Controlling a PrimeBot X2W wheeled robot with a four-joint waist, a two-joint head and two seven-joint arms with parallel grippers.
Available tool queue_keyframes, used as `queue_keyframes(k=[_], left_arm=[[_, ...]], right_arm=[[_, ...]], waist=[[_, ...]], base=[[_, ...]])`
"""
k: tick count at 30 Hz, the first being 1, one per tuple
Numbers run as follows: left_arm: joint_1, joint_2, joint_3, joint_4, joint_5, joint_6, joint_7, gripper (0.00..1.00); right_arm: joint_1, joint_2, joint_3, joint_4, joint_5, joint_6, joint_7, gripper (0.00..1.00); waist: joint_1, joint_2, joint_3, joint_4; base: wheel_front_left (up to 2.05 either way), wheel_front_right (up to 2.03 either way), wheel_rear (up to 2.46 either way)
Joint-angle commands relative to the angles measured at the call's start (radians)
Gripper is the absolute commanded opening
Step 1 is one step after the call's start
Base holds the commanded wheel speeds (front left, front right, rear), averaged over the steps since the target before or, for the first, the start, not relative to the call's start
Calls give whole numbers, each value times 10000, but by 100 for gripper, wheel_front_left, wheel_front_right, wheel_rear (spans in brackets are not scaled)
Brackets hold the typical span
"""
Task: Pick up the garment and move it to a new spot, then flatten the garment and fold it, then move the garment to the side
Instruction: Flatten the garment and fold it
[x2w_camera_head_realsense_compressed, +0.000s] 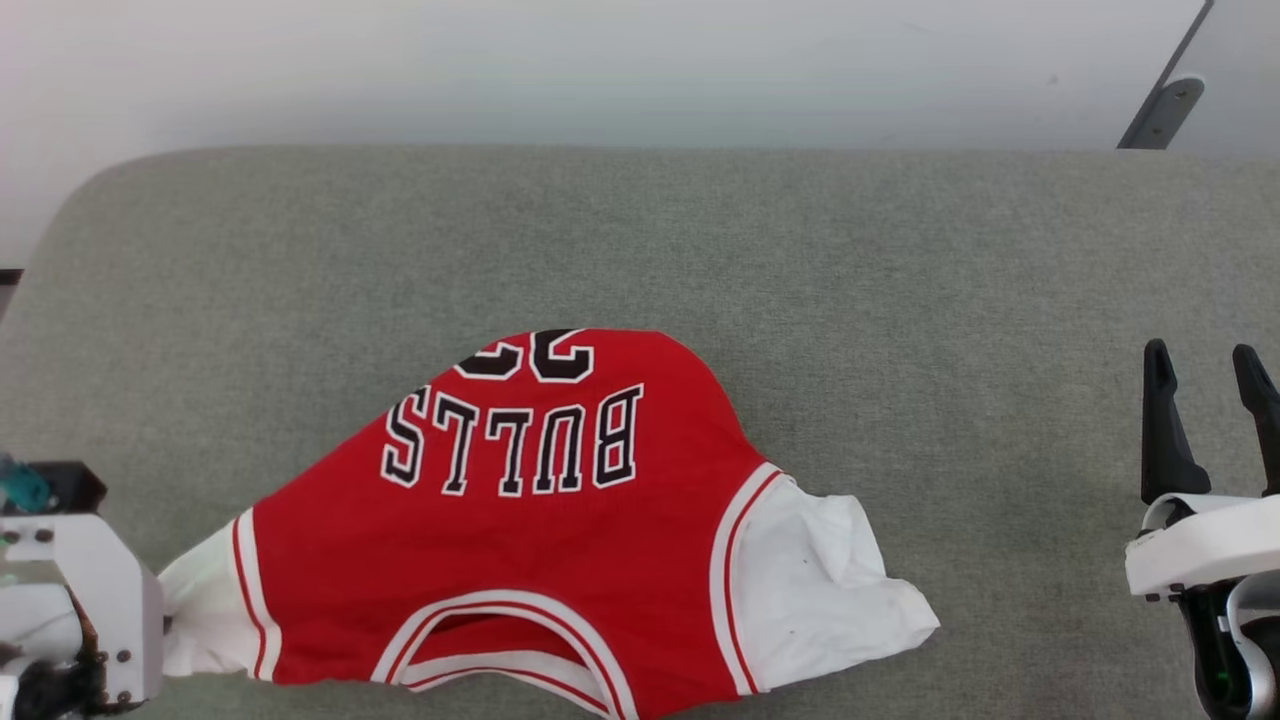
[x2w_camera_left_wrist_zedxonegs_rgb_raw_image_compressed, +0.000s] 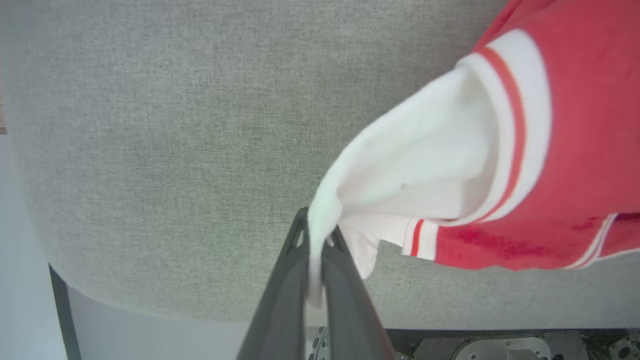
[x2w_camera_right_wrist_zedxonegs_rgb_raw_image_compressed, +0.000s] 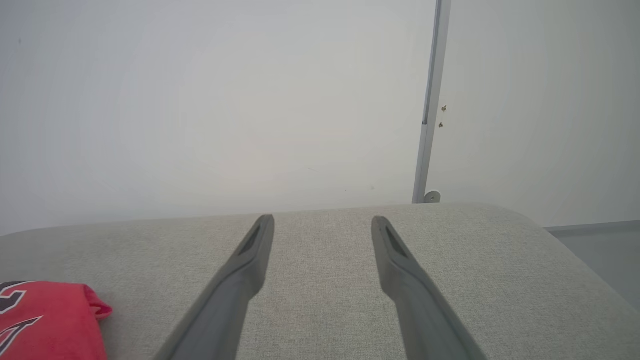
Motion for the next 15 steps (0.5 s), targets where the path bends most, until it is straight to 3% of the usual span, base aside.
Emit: queue_keyframes(k=[1,6,8,9,15], left_arm=[[7,-189,-44,416,59,-167,-133,0],[-222,-841,-83,1780,-46,-660,-409,0],[-335,-957,-125,2194,65,-827,-543,60],[-404,-1007,-123,2353,81,-920,-592,97],[-753,-866,-20,2608,167,-1201,-680,100]], right_arm=[[-154,-2,19,-8,46,-15,-34,100],[-228,21,69,19,66,-15,-57,100],[-253,31,84,32,78,-15,-67,100],[-252,38,87,34,81,-15,-78,100],[-156,56,60,11,74,-15,-129,100]], waist=[[0,0,63,-62],[0,0,159,-177],[0,0,181,-220],[0,0,184,-235],[0,0,125,-282]], base=[[0,0,0],[0,0,0],[0,0,0],[0,0,0],[0,0,0]])
